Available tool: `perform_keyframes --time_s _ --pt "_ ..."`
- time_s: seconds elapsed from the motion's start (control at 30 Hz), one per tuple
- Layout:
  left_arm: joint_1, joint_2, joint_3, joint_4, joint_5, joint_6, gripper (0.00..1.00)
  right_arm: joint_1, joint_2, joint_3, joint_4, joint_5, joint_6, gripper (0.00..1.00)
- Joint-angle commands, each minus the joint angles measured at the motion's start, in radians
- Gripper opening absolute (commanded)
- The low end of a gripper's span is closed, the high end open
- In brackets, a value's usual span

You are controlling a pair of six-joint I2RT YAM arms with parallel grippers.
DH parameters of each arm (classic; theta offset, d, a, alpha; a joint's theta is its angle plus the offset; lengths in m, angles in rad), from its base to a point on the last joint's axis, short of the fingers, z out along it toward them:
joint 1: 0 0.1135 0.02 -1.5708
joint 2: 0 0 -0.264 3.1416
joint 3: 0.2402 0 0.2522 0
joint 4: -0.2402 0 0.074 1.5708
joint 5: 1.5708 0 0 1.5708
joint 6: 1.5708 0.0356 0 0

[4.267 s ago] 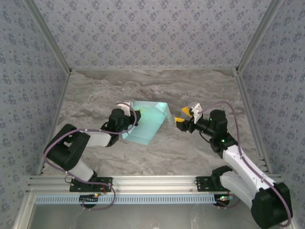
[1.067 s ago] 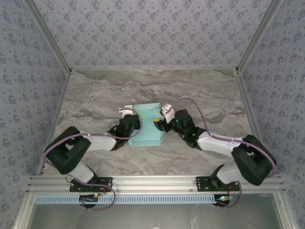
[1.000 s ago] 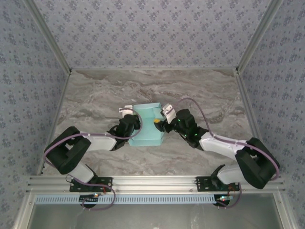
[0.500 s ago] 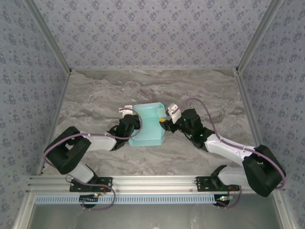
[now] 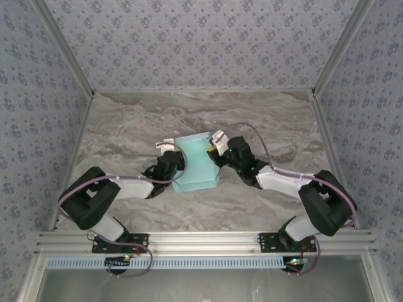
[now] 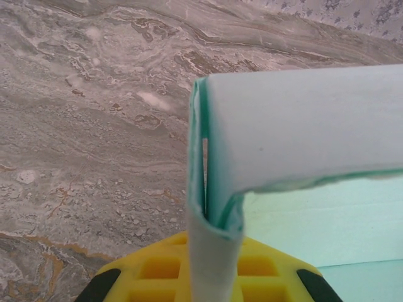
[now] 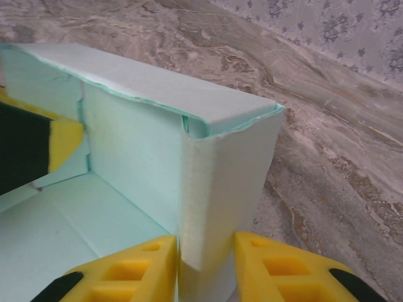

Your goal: Fold the paper box

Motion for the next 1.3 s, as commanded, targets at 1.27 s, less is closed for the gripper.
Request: perform_keyframes --time_s 1.27 --pt "-0.017 0.014 0.037 0.03 0.026 -0.035 0.0 0.161 0.107 0.042 0.07 0.603 0.266 0.35"
